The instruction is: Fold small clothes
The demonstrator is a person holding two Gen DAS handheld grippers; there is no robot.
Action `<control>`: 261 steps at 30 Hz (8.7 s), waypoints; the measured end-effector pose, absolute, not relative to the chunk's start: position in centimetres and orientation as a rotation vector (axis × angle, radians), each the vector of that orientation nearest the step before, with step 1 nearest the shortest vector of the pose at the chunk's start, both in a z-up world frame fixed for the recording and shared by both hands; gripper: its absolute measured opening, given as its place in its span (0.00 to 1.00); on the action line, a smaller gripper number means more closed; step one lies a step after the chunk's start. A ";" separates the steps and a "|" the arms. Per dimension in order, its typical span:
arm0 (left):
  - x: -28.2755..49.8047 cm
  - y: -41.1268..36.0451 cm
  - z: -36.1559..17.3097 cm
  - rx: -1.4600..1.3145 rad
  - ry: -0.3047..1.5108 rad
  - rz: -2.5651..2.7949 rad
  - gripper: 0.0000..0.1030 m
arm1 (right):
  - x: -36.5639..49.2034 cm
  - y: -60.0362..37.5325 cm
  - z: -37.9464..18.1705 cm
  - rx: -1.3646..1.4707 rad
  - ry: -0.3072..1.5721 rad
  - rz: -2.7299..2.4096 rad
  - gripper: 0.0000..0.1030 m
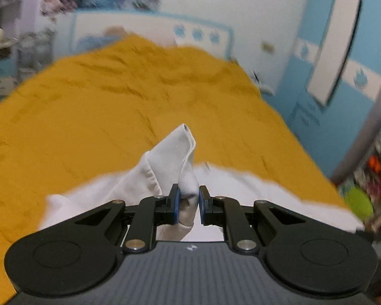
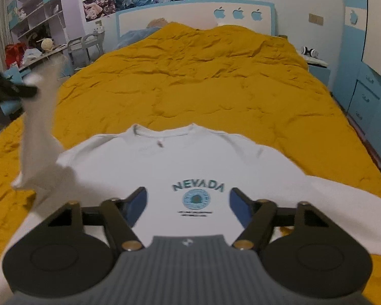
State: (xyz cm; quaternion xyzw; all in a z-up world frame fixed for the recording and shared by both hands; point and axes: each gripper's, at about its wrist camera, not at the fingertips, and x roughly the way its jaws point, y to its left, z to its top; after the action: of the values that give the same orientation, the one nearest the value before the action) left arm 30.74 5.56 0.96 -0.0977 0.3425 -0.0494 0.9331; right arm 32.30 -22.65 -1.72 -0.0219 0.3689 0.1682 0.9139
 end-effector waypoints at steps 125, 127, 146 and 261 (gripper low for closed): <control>39.6 26.9 -11.9 -0.321 0.793 0.213 0.47 | 45.7 -29.0 -18.2 0.584 1.016 0.111 0.06; 38.0 27.3 -11.5 -0.336 0.788 0.213 0.46 | 45.8 -28.7 -17.1 0.589 0.999 0.134 0.02; 24.9 22.8 -11.4 -0.253 0.919 -0.106 0.46 | 42.2 -29.9 -17.3 0.508 0.993 0.123 0.02; 27.5 25.2 -8.1 -0.349 0.798 0.107 0.48 | 41.0 5.6 -18.0 0.335 1.104 0.589 0.11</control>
State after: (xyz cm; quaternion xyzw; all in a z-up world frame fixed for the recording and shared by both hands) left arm 27.47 25.18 -8.14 -0.1689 0.3862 0.0519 0.9053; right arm 41.00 5.64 -18.04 0.1560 0.5143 0.2742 0.7975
